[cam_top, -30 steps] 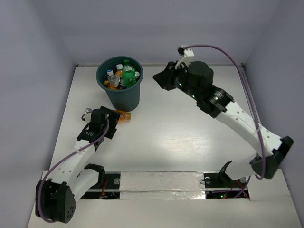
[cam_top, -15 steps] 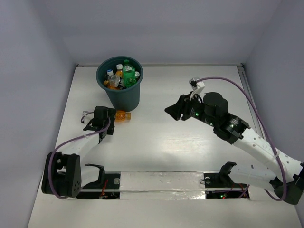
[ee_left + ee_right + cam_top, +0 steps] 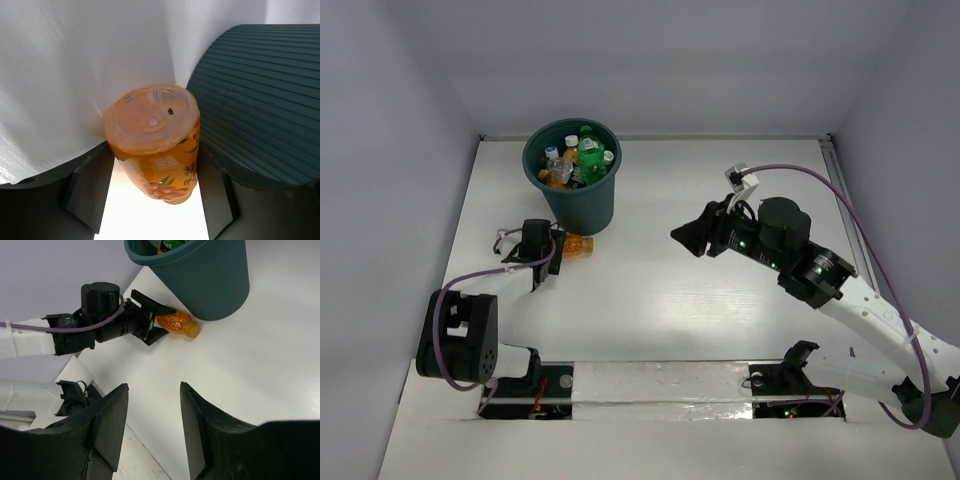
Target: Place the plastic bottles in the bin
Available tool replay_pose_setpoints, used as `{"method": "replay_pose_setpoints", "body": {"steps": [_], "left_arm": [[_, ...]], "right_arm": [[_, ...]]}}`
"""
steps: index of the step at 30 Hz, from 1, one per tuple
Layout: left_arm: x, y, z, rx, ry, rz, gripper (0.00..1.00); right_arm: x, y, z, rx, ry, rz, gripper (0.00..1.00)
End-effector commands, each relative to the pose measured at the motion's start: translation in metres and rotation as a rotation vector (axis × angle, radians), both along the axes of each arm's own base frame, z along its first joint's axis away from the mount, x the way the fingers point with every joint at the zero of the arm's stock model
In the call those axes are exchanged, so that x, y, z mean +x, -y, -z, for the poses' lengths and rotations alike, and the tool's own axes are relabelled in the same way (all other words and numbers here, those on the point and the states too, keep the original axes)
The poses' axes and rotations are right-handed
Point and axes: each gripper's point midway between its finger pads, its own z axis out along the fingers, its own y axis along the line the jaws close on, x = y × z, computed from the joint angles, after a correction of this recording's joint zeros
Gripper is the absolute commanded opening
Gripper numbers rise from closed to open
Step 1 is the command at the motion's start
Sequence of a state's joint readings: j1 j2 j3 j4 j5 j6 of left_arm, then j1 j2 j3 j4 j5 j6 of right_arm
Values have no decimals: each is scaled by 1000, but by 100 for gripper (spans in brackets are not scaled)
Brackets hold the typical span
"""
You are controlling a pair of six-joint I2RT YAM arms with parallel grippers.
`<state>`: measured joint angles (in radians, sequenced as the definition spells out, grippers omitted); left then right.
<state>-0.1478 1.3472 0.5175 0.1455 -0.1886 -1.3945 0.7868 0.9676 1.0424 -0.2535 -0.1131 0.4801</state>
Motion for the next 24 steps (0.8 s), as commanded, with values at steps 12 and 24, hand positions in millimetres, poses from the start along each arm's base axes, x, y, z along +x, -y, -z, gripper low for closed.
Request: {"method": "replay_pose_setpoints", "body": {"steps": [12,24], "left_arm": [[-43,26,-80,128,188,417,43],[-46,36,-287,353,576,512,41]], "right_arm": [[19,0,-16,21,20,87,51],[34,8,-23,-15,4,179,50]]}}
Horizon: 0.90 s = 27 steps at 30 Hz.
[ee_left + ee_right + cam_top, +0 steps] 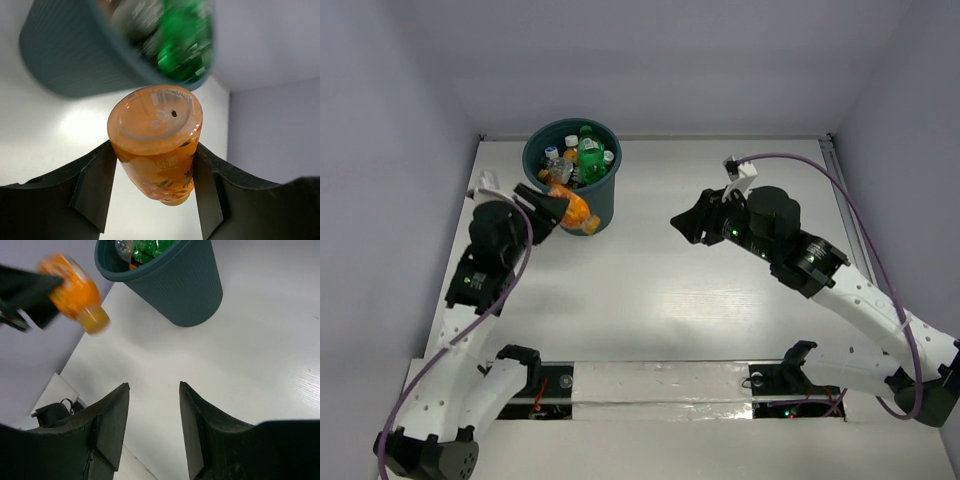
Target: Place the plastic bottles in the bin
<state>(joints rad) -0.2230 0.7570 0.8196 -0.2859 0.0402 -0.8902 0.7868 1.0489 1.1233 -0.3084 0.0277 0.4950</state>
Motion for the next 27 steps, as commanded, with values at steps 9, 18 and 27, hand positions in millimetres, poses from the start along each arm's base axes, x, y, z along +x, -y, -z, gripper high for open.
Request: {"method": "replay_pose_setpoints", "body": {"steps": [9,18,27], "left_arm": [[120,-38,-200,327,336,-218,41],[201,-58,-154,530,194,-299,41],[202,-76,-99,734,116,-291,44]], "right_arm": [[-1,11,-38,74,45,54,50],[-14,28,-49,101,68,69,50],[-12,24,-43,71,72,54,50]]}}
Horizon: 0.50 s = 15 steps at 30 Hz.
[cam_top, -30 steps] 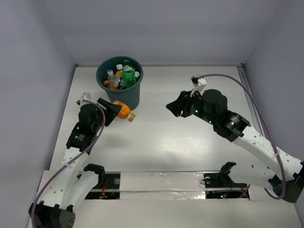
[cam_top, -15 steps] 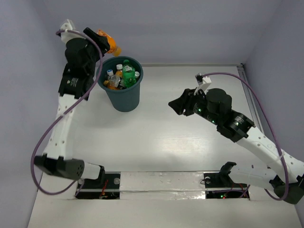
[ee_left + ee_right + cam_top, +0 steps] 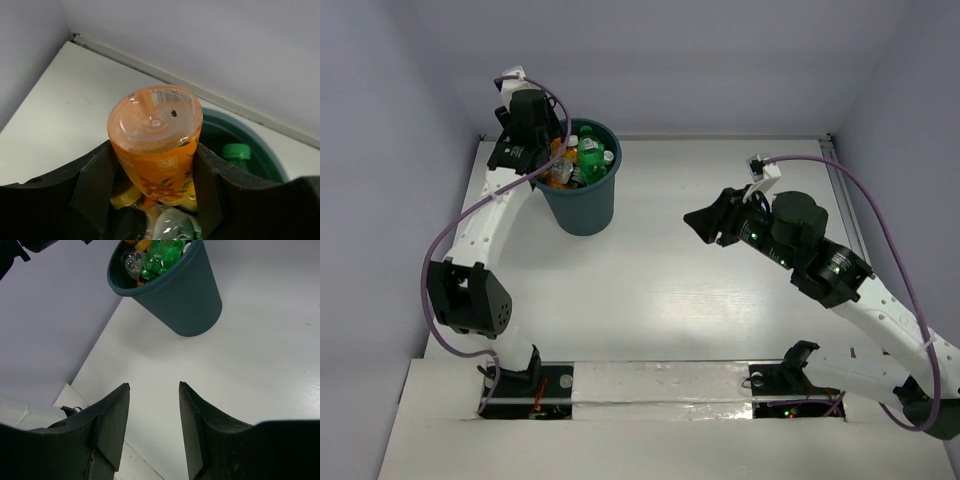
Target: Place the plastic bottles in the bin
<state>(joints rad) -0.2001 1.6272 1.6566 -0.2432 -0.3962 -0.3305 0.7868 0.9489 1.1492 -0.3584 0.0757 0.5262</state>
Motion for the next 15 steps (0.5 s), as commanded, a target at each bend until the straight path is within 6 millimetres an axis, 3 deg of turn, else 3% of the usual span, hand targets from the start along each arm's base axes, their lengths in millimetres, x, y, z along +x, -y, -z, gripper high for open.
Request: {"method": "replay_pose_setpoints", "body": {"steps": [1,5,7,9,10,13,15], "left_arm": [[-11,-17,-27,79,85,-26,46],[-19,-6,-7,74,32,27,51],[-26,-1,-7,60,31,42,60],[-34,3,-11,47,40,58,75],[-35,5,-8,41,31,63,87],[-48,12,-30,18,74,98,99],[-54,14,-52,-8,113,110,99]], "right_arm": [[2,-2,-10,-2,33,-3,50],[9,-6,-13,-27,46,-1,50],[10,-7,-16,-24,51,-2,50],[11,-9,-16,-25,50,-4,50],[11,-10,-16,-21,50,-7,50],[12,-11,-17,-10,47,-6,50],[12,-11,-19,2,43,-5,51]]}}
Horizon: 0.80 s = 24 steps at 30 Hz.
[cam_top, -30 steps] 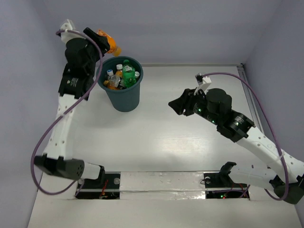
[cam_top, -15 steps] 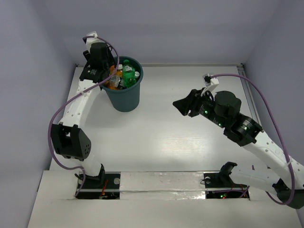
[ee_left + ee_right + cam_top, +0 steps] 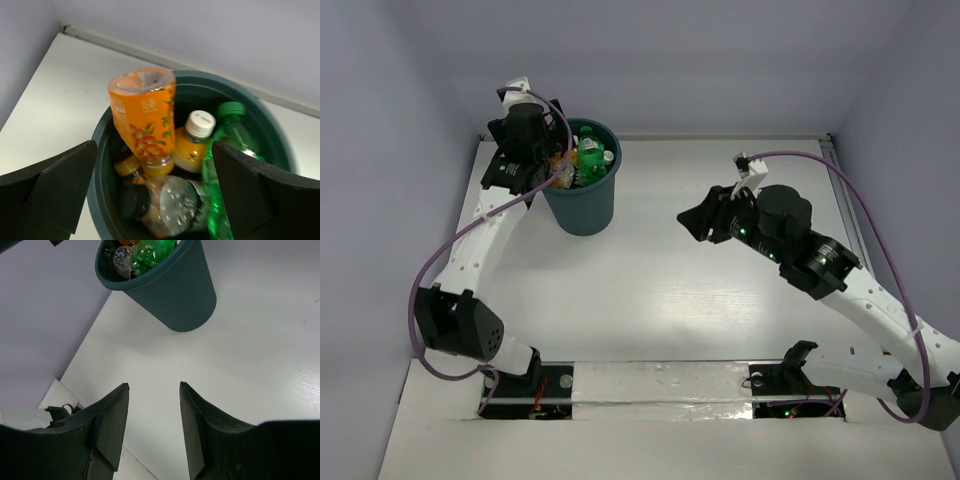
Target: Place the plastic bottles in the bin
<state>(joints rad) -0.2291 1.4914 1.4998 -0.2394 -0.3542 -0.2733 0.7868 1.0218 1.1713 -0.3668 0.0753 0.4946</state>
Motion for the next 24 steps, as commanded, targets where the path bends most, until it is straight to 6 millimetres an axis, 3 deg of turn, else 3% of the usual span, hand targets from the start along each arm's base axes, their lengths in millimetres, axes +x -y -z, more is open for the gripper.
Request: {"method": "replay_pose_setpoints", "body": {"steps": [1,2,4,5,7,8,9,10,11,13,15,17,20,24], "left_arm": [[-21,4,-69,-64,145,32,99],[-25,6,-89,-82,184,51,99],[-33,9,-106,-106,202,67,99],[-42,10,-130,-125,251,83,99],[-56,12,-147,-162,273,101,99],[-71,12,-168,-181,317,119,99],[-79,10,-175,-195,328,119,99],[-89,9,-177,-214,324,115,99],[-108,4,-192,-228,362,115,99],[-128,1,-194,-257,360,111,99],[-154,-1,-202,-284,391,130,99],[-178,2,-208,-323,421,170,99],[-199,5,-215,-363,464,216,99],[-210,7,-214,-375,467,237,99]], "right_arm": [[0,-1,-36,71,63,1,51],[-1,-1,-39,76,67,-1,56],[-2,0,-45,85,73,1,61],[-2,2,-51,91,82,5,68],[-3,9,-57,89,91,27,77],[-6,16,-65,91,103,42,80],[-8,25,-84,104,139,66,86],[-7,39,-88,89,144,126,87],[-13,56,-104,99,184,164,91],[-16,96,-130,109,240,304,99],[-28,134,-151,113,304,406,100],[-31,171,-160,103,325,553,100],[-37,203,-162,90,332,674,100],[-38,214,-156,99,328,732,100]]}}
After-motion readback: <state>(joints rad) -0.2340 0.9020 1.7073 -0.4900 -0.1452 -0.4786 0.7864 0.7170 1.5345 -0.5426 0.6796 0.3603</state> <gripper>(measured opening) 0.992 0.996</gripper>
